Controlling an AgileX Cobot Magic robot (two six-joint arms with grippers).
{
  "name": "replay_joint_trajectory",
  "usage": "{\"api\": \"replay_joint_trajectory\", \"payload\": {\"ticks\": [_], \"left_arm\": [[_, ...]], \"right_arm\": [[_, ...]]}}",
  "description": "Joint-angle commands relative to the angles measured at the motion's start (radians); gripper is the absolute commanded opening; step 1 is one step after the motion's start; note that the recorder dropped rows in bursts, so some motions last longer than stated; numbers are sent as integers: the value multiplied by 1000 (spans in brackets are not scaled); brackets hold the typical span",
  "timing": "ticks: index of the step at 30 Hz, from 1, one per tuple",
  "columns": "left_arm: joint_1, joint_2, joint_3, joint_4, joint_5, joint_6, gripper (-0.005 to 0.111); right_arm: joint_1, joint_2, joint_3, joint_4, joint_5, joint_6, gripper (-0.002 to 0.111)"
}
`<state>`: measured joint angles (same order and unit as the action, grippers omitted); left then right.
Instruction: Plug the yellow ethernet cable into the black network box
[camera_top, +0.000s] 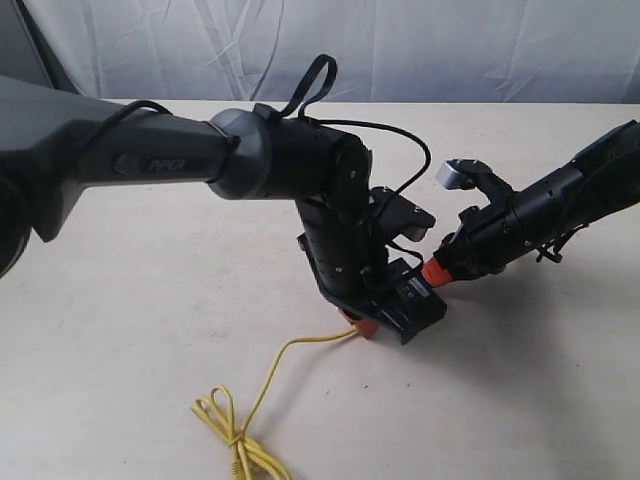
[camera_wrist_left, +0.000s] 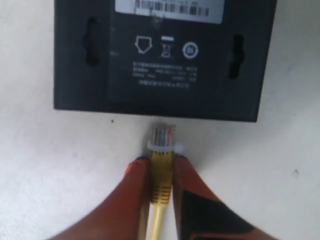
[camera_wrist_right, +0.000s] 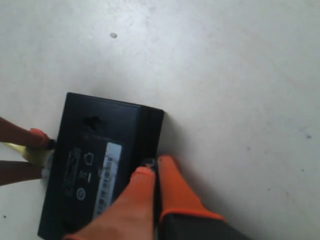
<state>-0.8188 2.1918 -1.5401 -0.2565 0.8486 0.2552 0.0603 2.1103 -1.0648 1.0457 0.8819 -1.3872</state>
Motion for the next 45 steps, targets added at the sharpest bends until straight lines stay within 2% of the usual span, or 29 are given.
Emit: {"api": "replay_joint_trajectory", "payload": {"ticks": [1,9,20,29,37,45], "left_arm": [[-11,2,-10,4,-16,-8,0],[-11,2,-10,55,-23,-8,0],[-11,2,-10,51,-63,-6,0],[-11,2,-10,99,-34,-6,0],[-11,2,-10,91,-51,-6,0],[-11,2,-10,21,-53,16,0]], "right_arm": [[0,1,0,-2,2,1,-1],[0,1,0,-2,1,1,-1],[0,1,0,2,0,-30,-1],[0,1,0,2,-49,-34,-1],[0,1,0,36,-32,-78,-1],[0,1,0,46,-13,-78,-1]]}}
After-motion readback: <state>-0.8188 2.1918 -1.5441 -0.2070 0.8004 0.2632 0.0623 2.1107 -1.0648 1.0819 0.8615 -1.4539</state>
